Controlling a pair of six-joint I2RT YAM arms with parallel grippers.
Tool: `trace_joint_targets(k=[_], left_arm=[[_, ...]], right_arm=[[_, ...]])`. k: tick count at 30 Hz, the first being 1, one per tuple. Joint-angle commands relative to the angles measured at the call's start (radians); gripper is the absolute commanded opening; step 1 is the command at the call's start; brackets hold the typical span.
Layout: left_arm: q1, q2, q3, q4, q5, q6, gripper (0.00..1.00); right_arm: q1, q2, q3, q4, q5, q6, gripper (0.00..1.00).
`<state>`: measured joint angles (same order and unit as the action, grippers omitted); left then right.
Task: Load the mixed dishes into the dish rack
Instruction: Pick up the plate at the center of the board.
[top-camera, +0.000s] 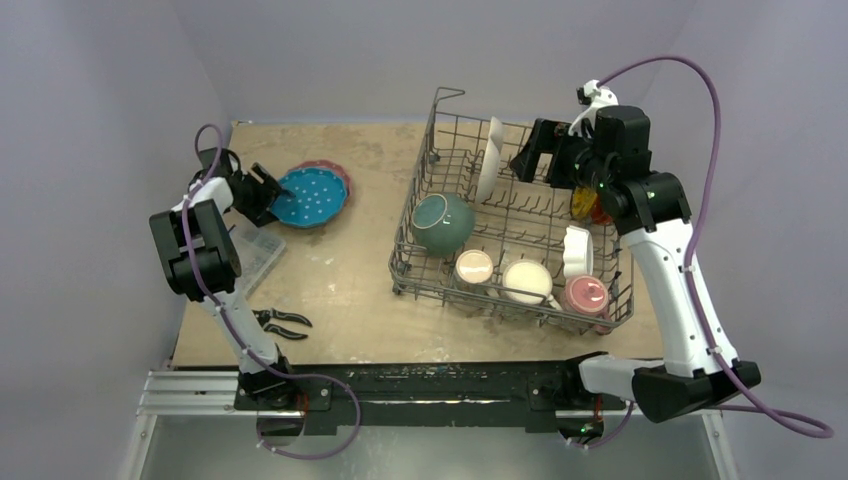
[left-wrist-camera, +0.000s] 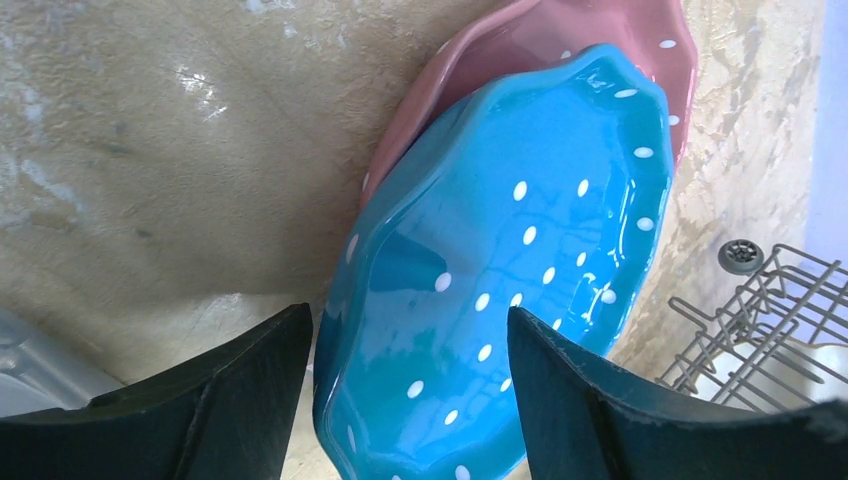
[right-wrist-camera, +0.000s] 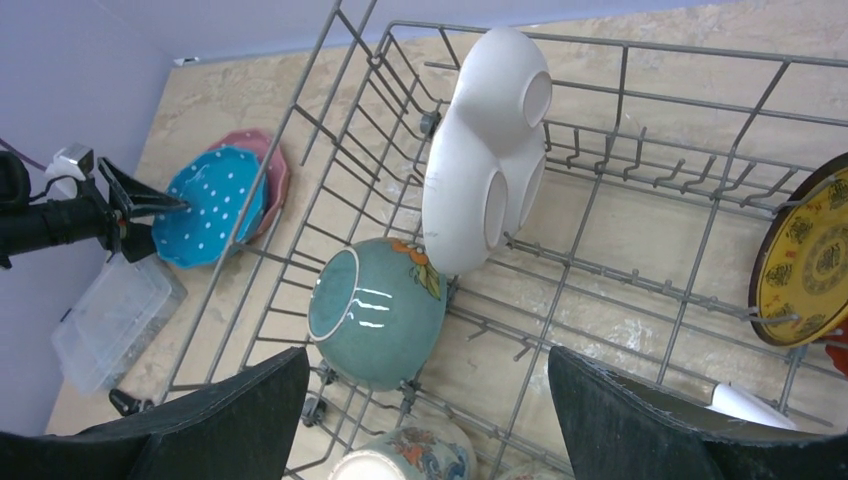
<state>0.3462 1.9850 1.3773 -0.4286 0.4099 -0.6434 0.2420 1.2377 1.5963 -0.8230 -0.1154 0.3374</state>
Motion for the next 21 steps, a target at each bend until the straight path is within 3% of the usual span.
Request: trace_joint_targets(k=[1, 9, 13, 21], left_arm=[[0.016, 0.022, 0.04, 0.029, 0.073, -0.026, 0.69], [0.027, 0.03, 0.047, 0.01, 0.112, -0.019, 0.24], [0.037, 0.01, 0.03, 0.015, 0.135, -0.003, 0.08], [0.042, -0.09, 0.001, 0.018, 0.191, -0.01, 0.0]], right_arm=[[0.001, 0.014, 0.061, 0.036, -0.009, 0.031, 0.9], [0.0, 0.017, 0.048, 0.063, -0.021, 0.083, 0.9], [0.001, 0.0, 0.024, 0.068, 0.001, 0.101, 0.9], [0.001, -0.067, -0.061, 0.09, 0.022, 0.121, 0.9]])
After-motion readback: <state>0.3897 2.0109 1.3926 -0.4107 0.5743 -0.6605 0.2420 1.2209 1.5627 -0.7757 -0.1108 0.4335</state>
